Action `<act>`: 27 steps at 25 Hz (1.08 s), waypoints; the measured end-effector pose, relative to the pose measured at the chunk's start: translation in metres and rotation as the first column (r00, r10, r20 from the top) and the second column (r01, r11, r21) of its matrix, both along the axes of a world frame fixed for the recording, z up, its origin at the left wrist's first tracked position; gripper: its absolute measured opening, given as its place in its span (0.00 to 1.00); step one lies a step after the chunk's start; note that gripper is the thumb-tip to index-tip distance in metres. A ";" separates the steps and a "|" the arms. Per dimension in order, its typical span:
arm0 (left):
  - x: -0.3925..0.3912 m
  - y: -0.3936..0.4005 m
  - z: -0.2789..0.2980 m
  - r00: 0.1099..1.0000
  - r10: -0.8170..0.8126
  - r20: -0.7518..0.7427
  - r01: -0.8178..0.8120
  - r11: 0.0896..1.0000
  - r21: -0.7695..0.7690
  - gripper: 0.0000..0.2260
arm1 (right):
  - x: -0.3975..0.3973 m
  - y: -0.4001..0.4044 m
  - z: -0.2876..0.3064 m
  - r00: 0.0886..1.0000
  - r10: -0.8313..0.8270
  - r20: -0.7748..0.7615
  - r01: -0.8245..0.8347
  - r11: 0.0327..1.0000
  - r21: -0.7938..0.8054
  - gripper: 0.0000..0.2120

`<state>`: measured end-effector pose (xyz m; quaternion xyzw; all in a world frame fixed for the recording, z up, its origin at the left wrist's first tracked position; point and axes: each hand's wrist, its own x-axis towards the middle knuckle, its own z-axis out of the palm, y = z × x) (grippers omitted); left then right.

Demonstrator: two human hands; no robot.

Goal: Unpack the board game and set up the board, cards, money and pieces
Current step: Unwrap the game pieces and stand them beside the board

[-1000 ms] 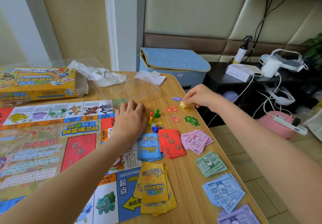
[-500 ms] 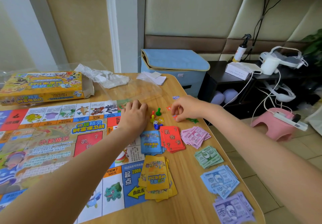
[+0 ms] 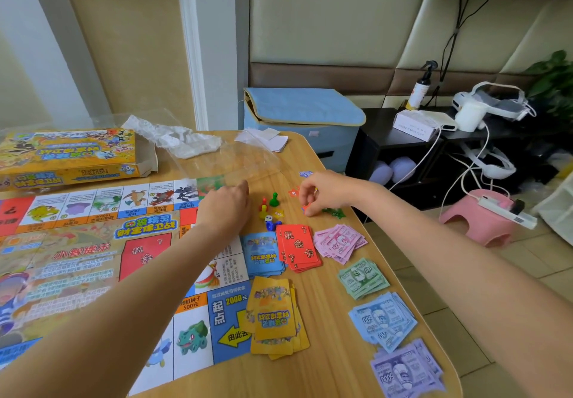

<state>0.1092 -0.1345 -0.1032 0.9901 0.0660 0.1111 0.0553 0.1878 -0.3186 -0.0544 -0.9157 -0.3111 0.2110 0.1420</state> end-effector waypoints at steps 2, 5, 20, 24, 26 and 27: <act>0.004 0.001 0.004 0.998 -0.016 -0.060 0.018 0.999 0.042 0.13 | 0.000 0.000 0.001 1.000 0.003 -0.017 -0.003 1.000 0.008 0.06; 0.005 0.005 0.015 0.994 -0.041 -0.104 0.038 0.999 -0.037 0.13 | 0.003 -0.005 0.010 0.993 -0.076 -0.089 0.093 0.975 0.203 0.05; 0.046 -0.037 0.041 0.912 -0.247 -0.326 0.219 0.968 -0.122 0.16 | 0.025 0.006 0.002 0.897 -0.413 0.156 0.329 0.860 0.389 0.07; 0.054 -0.032 0.032 0.891 -0.224 -0.394 0.201 0.975 -0.100 0.17 | 0.010 -0.017 0.005 0.986 -0.050 0.161 0.025 0.988 0.154 0.07; 0.059 -0.031 0.030 0.898 -0.203 -0.390 0.170 0.978 -0.117 0.17 | 0.006 -0.019 -0.002 0.987 0.061 0.151 -0.071 0.996 0.057 0.10; 0.060 -0.031 0.029 0.901 -0.198 -0.386 0.155 0.978 -0.139 0.17 | 0.006 -0.019 -0.006 0.983 0.089 0.160 -0.097 0.994 0.043 0.11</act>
